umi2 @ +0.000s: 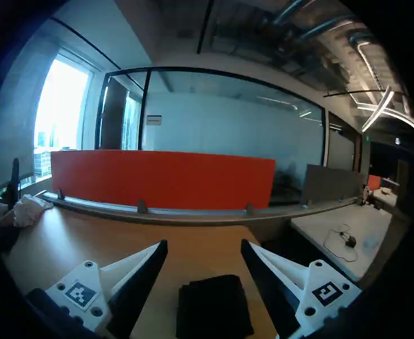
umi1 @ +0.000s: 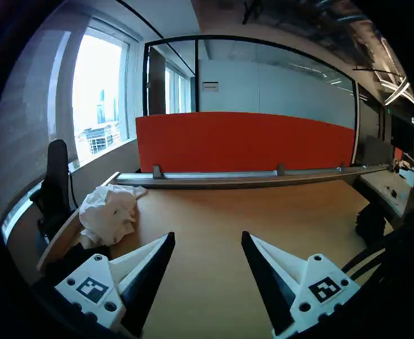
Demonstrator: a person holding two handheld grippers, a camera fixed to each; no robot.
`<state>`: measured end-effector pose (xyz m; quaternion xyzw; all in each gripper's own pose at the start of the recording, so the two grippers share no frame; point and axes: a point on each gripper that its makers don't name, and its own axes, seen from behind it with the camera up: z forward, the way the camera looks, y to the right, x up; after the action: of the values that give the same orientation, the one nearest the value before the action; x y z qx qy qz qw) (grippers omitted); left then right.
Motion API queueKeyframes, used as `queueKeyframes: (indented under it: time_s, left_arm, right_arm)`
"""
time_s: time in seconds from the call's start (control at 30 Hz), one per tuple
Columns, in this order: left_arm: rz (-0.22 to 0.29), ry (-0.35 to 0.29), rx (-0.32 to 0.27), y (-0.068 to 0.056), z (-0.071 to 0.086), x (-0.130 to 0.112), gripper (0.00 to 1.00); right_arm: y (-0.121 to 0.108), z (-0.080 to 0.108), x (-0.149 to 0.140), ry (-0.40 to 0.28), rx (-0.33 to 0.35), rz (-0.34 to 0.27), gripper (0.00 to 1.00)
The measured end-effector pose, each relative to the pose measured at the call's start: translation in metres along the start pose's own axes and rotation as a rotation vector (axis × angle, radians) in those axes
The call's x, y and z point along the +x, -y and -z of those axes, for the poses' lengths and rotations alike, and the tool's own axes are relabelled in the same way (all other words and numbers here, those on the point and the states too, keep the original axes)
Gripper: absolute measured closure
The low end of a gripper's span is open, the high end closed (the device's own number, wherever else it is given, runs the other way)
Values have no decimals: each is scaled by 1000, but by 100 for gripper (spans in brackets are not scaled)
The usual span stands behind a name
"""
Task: Fold towel
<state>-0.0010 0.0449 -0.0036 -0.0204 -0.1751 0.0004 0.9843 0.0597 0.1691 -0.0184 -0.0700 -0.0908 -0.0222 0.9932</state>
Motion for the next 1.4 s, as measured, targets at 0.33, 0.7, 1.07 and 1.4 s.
queueKeyframes:
  time_s: [0.33, 0.7, 1.07, 1.4]
  left_arm:
    - [9, -71, -13, -2, 1, 28, 13]
    - [25, -119, -29, -4, 2, 49, 13]
    - [25, -146, -56, -8, 0, 57, 13]
    - [18, -178, -41, -4, 4, 62, 13]
  right_arm:
    - [42, 1, 29, -52, 45, 5, 0]
    - [101, 3, 58, -92, 91, -2, 0]
    - [152, 6, 68, -98, 118, -26, 0]
    - [171, 5, 74, -100, 137, -29, 0]
